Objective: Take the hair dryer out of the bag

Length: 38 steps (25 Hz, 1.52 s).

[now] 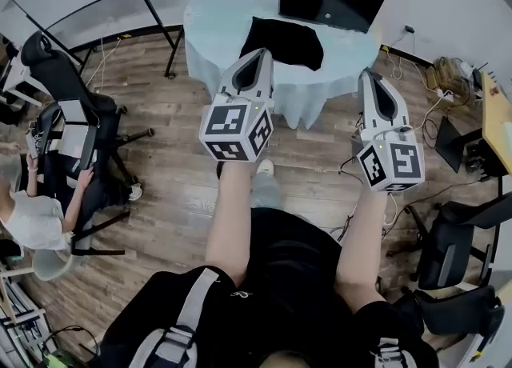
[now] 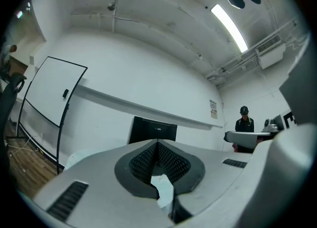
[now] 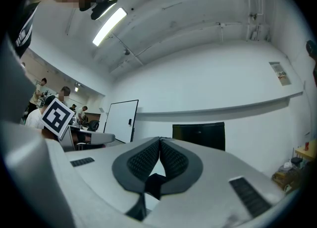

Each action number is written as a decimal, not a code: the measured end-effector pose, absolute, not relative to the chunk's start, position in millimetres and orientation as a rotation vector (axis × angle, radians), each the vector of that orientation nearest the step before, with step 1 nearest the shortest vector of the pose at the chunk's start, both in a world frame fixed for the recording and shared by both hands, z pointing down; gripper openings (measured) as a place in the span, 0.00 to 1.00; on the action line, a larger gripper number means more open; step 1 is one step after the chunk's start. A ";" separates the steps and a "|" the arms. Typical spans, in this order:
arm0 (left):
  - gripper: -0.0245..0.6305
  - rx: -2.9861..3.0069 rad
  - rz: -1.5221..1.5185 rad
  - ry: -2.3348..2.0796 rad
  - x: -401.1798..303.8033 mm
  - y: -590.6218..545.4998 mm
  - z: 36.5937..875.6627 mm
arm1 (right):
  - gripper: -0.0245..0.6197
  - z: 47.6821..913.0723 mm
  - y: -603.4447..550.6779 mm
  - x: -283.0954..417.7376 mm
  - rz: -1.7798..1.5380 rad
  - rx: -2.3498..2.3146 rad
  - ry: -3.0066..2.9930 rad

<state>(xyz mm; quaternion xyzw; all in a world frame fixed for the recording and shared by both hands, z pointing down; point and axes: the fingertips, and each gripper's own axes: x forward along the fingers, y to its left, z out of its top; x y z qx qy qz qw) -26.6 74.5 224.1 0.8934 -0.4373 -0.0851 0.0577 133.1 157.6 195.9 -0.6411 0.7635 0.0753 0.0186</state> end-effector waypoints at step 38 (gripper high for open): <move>0.25 3.193 0.789 -0.528 103.0 -134.9 379.0 | 0.04 274.5 -110.5 203.2 -0.260 -2.100 2.279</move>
